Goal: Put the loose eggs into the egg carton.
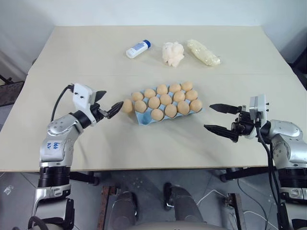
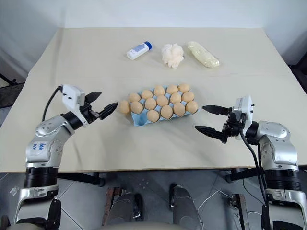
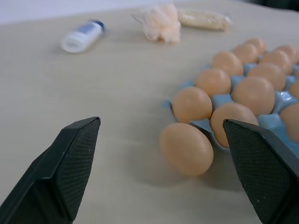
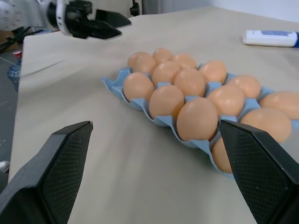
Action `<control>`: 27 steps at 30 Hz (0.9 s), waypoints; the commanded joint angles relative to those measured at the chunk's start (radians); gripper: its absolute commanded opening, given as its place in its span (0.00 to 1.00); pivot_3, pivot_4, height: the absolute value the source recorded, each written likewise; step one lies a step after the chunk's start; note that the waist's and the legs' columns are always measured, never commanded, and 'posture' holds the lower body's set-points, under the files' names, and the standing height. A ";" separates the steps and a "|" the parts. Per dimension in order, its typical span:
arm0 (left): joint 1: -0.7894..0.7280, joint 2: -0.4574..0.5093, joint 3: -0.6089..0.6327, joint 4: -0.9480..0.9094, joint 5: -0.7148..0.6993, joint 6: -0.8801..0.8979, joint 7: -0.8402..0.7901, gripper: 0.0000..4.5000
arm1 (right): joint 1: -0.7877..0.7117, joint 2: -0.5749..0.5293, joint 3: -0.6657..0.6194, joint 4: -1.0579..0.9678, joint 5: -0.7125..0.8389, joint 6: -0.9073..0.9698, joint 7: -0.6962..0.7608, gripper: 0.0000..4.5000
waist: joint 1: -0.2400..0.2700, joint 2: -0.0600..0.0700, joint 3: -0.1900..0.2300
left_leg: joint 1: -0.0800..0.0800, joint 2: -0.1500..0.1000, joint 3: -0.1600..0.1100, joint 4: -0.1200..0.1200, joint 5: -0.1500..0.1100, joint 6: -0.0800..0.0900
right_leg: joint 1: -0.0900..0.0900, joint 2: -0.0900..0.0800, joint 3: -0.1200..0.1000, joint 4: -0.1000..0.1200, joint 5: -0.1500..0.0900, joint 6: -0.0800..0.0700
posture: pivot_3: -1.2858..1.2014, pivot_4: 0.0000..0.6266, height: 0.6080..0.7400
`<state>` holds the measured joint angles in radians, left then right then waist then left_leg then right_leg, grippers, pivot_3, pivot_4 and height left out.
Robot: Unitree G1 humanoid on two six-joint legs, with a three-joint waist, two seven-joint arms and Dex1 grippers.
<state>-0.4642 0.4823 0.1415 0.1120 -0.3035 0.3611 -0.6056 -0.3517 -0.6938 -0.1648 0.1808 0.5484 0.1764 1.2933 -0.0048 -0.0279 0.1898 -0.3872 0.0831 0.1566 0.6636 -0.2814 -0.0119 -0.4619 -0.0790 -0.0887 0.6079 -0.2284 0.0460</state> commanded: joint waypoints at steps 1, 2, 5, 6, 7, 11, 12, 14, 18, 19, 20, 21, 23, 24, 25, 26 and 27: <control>-0.055 0.001 -0.038 0.105 0.036 -0.063 -0.044 0.99 | 0.039 -0.012 -0.039 -0.062 0.014 0.002 -0.019 1.00 | 0.001 0.000 0.000 | 0.000 0.000 0.003 0.000 0.000 0.000 | 0.000 0.000 -0.001 0.000 0.000 0.000 | 0.52 0.24 1.00; -0.070 -0.003 -0.050 0.141 0.045 -0.082 -0.054 0.99 | 0.051 -0.013 -0.043 -0.073 0.016 0.003 -0.024 1.00 | 0.002 0.000 0.000 | 0.000 0.000 0.004 -0.001 0.000 -0.001 | -0.001 0.000 -0.001 0.000 0.000 -0.001 | 0.52 0.24 1.00; -0.120 -0.013 -0.077 0.251 0.079 -0.130 -0.064 0.99 | 0.076 -0.015 -0.054 -0.097 0.022 0.009 -0.044 1.00 | 0.003 0.000 0.000 | 0.000 0.000 0.004 0.000 0.000 -0.001 | -0.001 0.000 -0.002 -0.001 0.000 -0.001 | 0.52 0.24 1.00; -0.137 -0.016 -0.085 0.288 0.090 -0.145 -0.064 0.99 | 0.083 -0.015 -0.057 -0.104 0.024 0.009 -0.049 1.00 | 0.003 0.000 0.000 | 0.000 0.000 0.004 0.000 -0.001 0.000 | -0.001 0.000 -0.001 -0.001 0.000 0.000 | 0.52 0.24 1.00; -0.153 -0.020 -0.088 0.319 0.096 -0.163 -0.067 0.99 | 0.089 -0.015 -0.060 -0.110 0.026 0.011 -0.053 1.00 | 0.003 0.000 0.000 | 0.000 0.000 0.005 0.000 -0.001 0.000 | 0.000 0.000 -0.001 -0.001 0.000 0.000 | 0.52 0.24 1.00; -0.212 -0.036 -0.094 0.435 0.114 -0.225 -0.084 0.99 | 0.107 -0.015 -0.067 -0.129 0.027 0.018 -0.066 1.00 | 0.002 0.000 0.000 | 0.000 0.000 0.005 0.001 0.000 0.000 | 0.000 0.000 -0.001 -0.002 0.000 -0.001 | 0.52 0.24 1.00; -0.226 -0.040 -0.096 0.464 0.119 -0.242 -0.087 0.99 | 0.109 -0.015 -0.069 -0.131 0.027 0.019 -0.068 1.00 | 0.001 0.000 0.000 | 0.000 0.000 0.005 0.001 0.000 0.000 | 0.000 0.000 -0.001 -0.002 0.000 -0.001 | 0.52 0.24 1.00; -0.257 -0.049 -0.098 0.525 0.129 -0.272 -0.091 0.99 | 0.112 -0.014 -0.072 -0.133 0.027 0.019 -0.072 1.00 | 0.001 0.000 0.000 | 0.000 0.001 0.005 0.000 0.000 0.000 | 0.000 0.000 -0.001 -0.001 0.000 -0.001 | 0.52 0.24 1.00; -0.306 -0.061 -0.102 0.631 0.146 -0.324 -0.095 0.99 | 0.112 -0.014 -0.074 -0.131 0.026 0.016 -0.076 1.00 | 0.002 0.000 0.000 | -0.001 0.000 0.005 0.000 0.000 0.000 | 0.000 0.000 -0.001 -0.001 0.000 0.000 | 0.52 0.24 1.00; -0.317 -0.064 -0.102 0.655 0.152 -0.336 -0.094 0.99 | 0.112 -0.013 -0.074 -0.131 0.026 0.015 -0.077 1.00 | 0.003 0.000 0.000 | -0.001 0.000 0.005 0.000 0.000 0.000 | 0.000 0.000 -0.001 -0.001 0.000 0.000 | 0.52 0.24 1.00; -0.327 -0.066 -0.103 0.679 0.157 -0.339 -0.094 0.99 | 0.112 -0.014 -0.074 -0.131 0.026 0.015 -0.078 1.00 | 0.003 0.000 0.000 | -0.001 0.000 0.005 0.000 0.000 0.001 | 0.000 0.000 -0.002 -0.001 0.000 0.000 | 0.52 0.24 1.00; -0.336 -0.066 -0.105 0.700 0.164 -0.340 -0.097 0.99 | 0.112 -0.014 -0.074 -0.131 0.026 0.014 -0.079 1.00 | 0.003 0.000 0.000 | -0.001 0.000 0.005 0.000 -0.001 0.001 | 0.000 0.000 -0.002 -0.001 0.000 0.000 | 0.52 0.24 1.00; -0.344 -0.067 -0.105 0.730 0.172 -0.365 -0.100 0.91 | 0.113 -0.014 -0.074 -0.131 0.025 0.013 -0.080 1.00 | 0.001 0.000 0.000 | -0.001 0.000 0.005 0.000 -0.001 0.001 | 0.000 0.000 -0.002 -0.001 0.000 0.000 | 0.52 0.24 1.00; -0.345 -0.068 -0.102 0.734 0.170 -0.367 -0.102 0.86 | 0.112 -0.015 -0.075 -0.130 0.025 0.013 -0.081 1.00 | 0.001 0.000 0.000 | -0.001 0.000 0.005 0.000 -0.001 0.001 | 0.000 0.000 -0.001 -0.001 0.000 0.000 | 0.52 0.24 1.00; -0.345 -0.068 -0.099 0.738 0.168 -0.369 -0.104 0.80 | 0.112 -0.015 -0.075 -0.130 0.025 0.013 -0.082 1.00 | 0.001 0.000 0.000 | -0.001 0.000 0.005 0.000 -0.001 0.001 | 0.000 0.000 -0.002 -0.001 0.000 0.000 | 0.52 0.24 1.00; -0.344 -0.069 -0.097 0.739 0.167 -0.369 -0.104 0.73 | 0.112 -0.015 -0.076 -0.129 0.025 0.013 -0.083 1.00 | 0.001 0.000 0.000 | -0.001 0.000 0.005 0.000 -0.001 0.001 | 0.000 0.000 -0.002 -0.001 0.000 0.000 | 0.52 0.24 1.00; -0.343 -0.069 -0.093 0.738 0.165 -0.368 -0.100 0.66 | 0.112 -0.016 -0.077 -0.129 0.025 0.012 -0.083 1.00 | 0.001 0.000 0.000 | -0.001 0.000 0.005 0.000 -0.001 0.001 | 0.000 0.000 -0.002 -0.001 0.000 0.000 | 0.52 0.24 1.00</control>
<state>-0.7920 0.4127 0.0319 0.8458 -0.1362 0.0076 -0.7025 -0.2425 -0.6950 -0.2042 0.0798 0.5590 0.1970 1.2129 -0.0036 -0.0280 0.1899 -0.3878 0.0835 0.1613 0.6640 -0.2820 -0.0113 -0.4622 -0.0793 -0.0902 0.6066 -0.2286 0.0457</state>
